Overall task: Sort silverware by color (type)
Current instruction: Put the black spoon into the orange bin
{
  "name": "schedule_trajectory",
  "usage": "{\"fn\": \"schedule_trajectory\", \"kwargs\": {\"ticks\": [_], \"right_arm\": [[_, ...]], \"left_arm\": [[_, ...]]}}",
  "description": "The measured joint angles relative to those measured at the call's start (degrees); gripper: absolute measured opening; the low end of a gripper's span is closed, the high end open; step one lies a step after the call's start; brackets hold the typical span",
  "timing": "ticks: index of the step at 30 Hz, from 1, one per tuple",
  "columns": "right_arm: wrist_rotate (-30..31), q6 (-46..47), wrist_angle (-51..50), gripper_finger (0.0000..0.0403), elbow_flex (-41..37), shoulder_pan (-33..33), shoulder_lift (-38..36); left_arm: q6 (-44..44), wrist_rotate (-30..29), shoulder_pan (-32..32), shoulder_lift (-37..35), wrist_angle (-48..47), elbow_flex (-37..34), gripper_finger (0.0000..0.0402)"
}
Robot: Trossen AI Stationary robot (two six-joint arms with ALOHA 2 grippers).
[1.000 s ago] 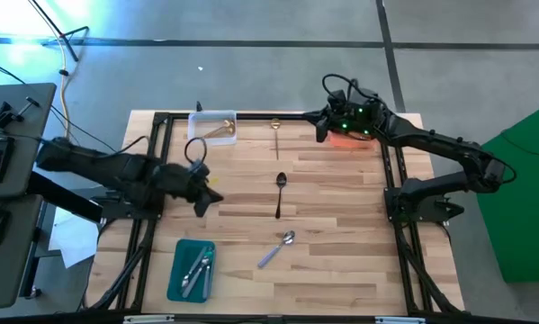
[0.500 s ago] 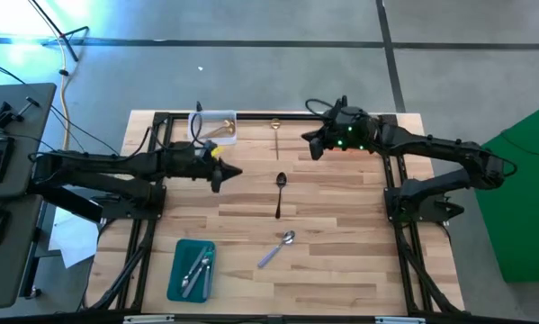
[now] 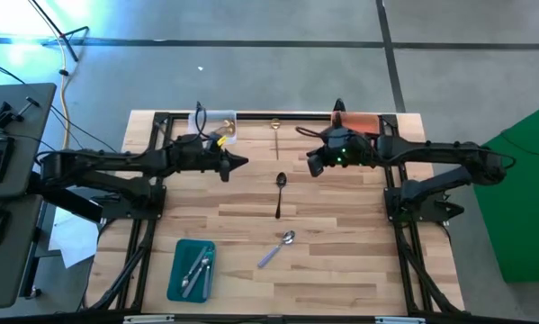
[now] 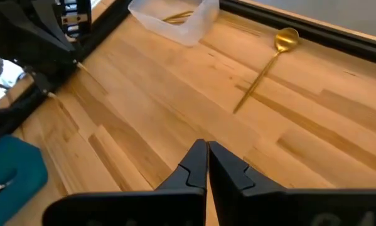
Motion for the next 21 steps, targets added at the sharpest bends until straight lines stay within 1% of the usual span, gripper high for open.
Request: {"fn": "schedule_trajectory", "kwargs": {"ticks": [6, 9, 12, 19, 21], "right_arm": [[2.9, 3.3, -2.0, 0.0001, 0.0, 2.4, 1.3], [3.0, 5.3, -1.9, 0.0011, 0.0, 3.5, 3.5], [2.9, 7.8, -1.6, 0.0035, 0.0, 4.8, 6.5], [1.9, 13.7, -0.8, 0.0113, 0.0, 7.2, 13.0], [1.7, 14.9, -0.4, 0.0132, 0.0, 7.6, 14.4]], "left_arm": [[0.0, 0.8, 0.2, 1.7, 1.7, 0.0, 0.0000], [0.6, 0.9, 0.3, 2.0, 2.5, 0.0, 0.0000], [1.3, 0.9, 1.0, 2.0, 2.4, 0.0, 0.0000], [1.6, 0.9, 3.1, 2.0, 2.5, 0.0, 0.0000], [2.4, 1.8, 3.7, 2.0, 2.5, 0.0, 0.0000]]}}
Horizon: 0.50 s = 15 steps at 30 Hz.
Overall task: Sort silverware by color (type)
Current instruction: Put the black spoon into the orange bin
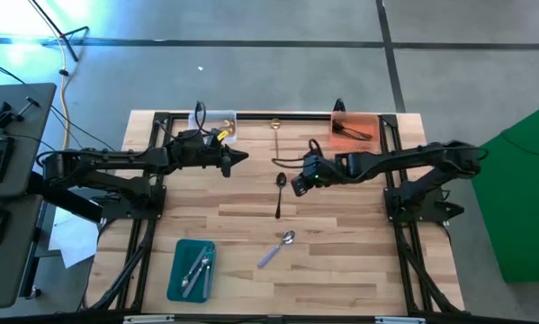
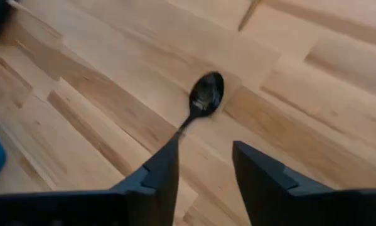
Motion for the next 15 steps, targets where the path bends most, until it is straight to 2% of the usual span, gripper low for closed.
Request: {"fn": "schedule_trajectory", "kwargs": {"ticks": [7, 15], "right_arm": [[-1.6, 4.0, 2.0, 0.0176, 0.0, 0.4, 4.0], [-3.3, 7.9, 4.2, 0.0200, 0.0, 0.5, 8.9]], "left_arm": [[2.1, 3.8, 2.2, 0.0, -0.3, 0.0, 0.0000], [4.2, 5.3, 4.2, 0.0, -1.7, 0.0, 0.0000]]}}
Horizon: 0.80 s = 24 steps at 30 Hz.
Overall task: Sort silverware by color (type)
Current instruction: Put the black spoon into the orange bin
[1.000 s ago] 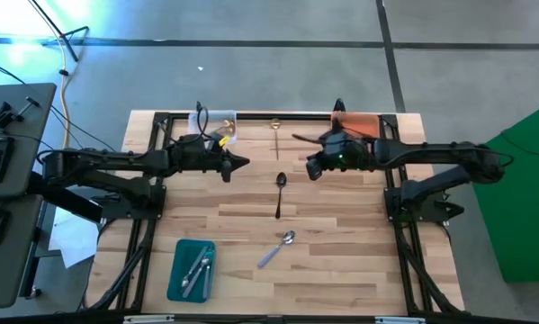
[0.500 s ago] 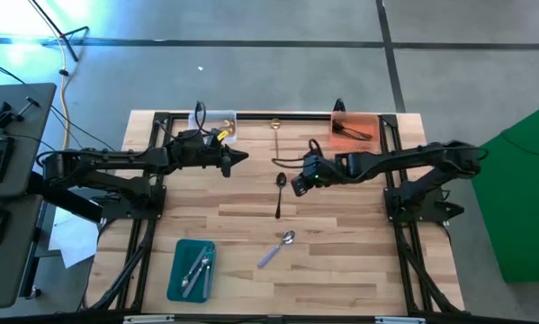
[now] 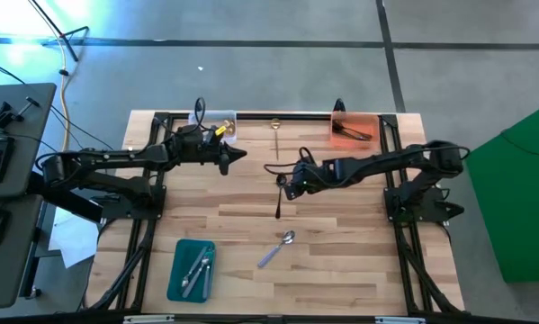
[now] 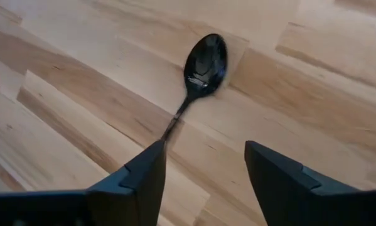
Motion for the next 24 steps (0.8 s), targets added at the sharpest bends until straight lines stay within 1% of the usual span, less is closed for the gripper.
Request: {"fn": "schedule_trajectory", "kwargs": {"ticks": [4, 6, 24], "right_arm": [[-0.6, 1.6, 2.4, 0.0203, 0.0, 0.0, 1.7], [-0.6, 2.5, 3.1, 0.0203, 0.0, 0.0, 2.1], [0.5, 2.4, 5.2, 0.0203, 0.0, -0.8, 2.7]], "left_arm": [[1.7, 2.6, 0.7, 0.0, -1.0, 0.0, 0.0000], [2.5, 3.0, 0.9, 0.0, -1.5, 0.0, 0.0000], [8.5, 3.0, 1.3, 0.0, -2.8, 0.0, 0.0000]]}}
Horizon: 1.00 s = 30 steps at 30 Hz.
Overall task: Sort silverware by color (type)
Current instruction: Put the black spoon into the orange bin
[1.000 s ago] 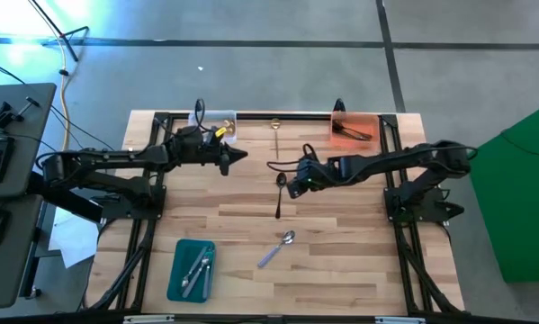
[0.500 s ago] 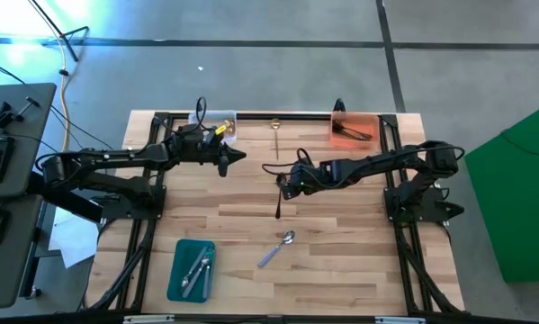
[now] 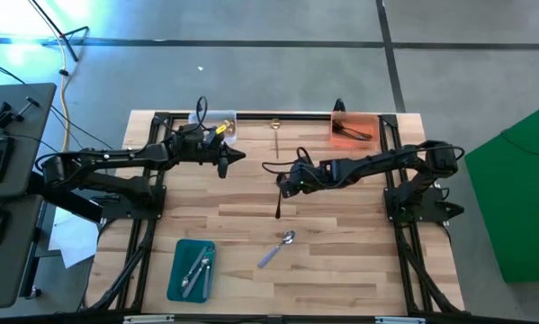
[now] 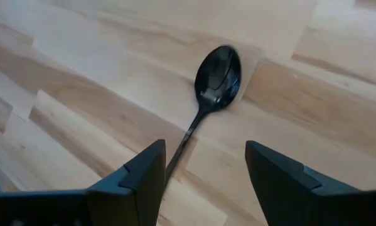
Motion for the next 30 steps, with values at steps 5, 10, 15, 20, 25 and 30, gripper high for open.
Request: {"fn": "schedule_trajectory", "kwargs": {"ticks": [5, 10, 15, 20, 25, 30], "right_arm": [[0.7, 0.7, 0.2, 0.0203, 0.0, -1.2, 0.8], [-0.1, 3.1, 1.8, 0.0203, 0.0, -1.7, 4.3], [-1.3, 6.2, 4.3, 0.0200, 0.0, -0.7, 6.7], [-1.5, 8.0, 4.5, 0.0200, 0.0, -0.4, 8.4], [-1.4, 7.5, 3.6, 0.0200, 3.0, -0.4, 11.4], [-1.5, 6.2, -8.8, 0.0199, 12.5, -0.5, 16.5]], "left_arm": [[0.4, 0.0, 0.0, 0.0, -0.1, 0.0, 0.0000], [1.0, 0.9, 0.0, 0.0, -0.7, 0.0, 0.0000], [1.0, 1.1, 0.0, 0.0, -1.4, 0.0, 0.0000], [1.0, 1.1, 0.0, 0.0, -1.7, 0.0, 0.0000], [1.0, 1.1, 0.0, 0.0, -2.0, 0.0, 0.0000], [0.9, 1.3, 0.0, 0.0, -2.0, 0.0, 0.0000]]}}
